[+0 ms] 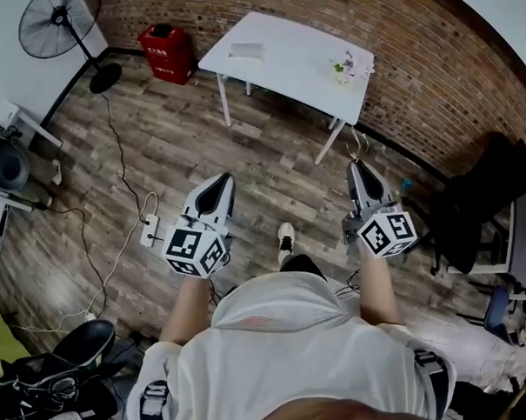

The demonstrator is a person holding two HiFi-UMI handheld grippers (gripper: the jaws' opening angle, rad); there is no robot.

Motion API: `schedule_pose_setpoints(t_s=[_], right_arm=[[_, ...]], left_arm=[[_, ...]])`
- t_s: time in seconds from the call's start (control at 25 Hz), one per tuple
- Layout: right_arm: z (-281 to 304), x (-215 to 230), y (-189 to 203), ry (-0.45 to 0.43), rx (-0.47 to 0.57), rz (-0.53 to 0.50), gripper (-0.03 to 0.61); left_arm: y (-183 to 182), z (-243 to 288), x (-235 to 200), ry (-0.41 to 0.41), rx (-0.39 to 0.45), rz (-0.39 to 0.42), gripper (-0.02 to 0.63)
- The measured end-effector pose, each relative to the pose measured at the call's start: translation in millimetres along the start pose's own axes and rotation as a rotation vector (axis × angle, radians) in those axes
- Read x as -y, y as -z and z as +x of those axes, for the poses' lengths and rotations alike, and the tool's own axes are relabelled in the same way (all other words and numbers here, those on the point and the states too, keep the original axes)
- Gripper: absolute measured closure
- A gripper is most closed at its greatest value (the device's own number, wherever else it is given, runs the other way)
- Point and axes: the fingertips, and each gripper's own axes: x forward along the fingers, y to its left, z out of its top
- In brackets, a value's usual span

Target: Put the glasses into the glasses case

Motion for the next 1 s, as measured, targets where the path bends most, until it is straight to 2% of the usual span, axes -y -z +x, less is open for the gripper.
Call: schedule_pose_setpoints(t_s=[0.4,0.8,1.0], right_arm=[[131.9,61.9,-12.0,-0.095,-0.041,0.023,0.486],[207.1,164.1,-0.7,-0.137,-0.068,0.084,0.486],[243.2,191.6,10.7,-0.154,-0.086,0.115,0.486]], left_arm=[[-25.4,110.5,-58.8,-0.072,-0.018,0.003,0.588],[-27.5,221.4,-74.8,-0.143,-0.047,0.014,0.588],[-25.8,259.0,-89.3,-0.165,-0.062,0.021,0.588]])
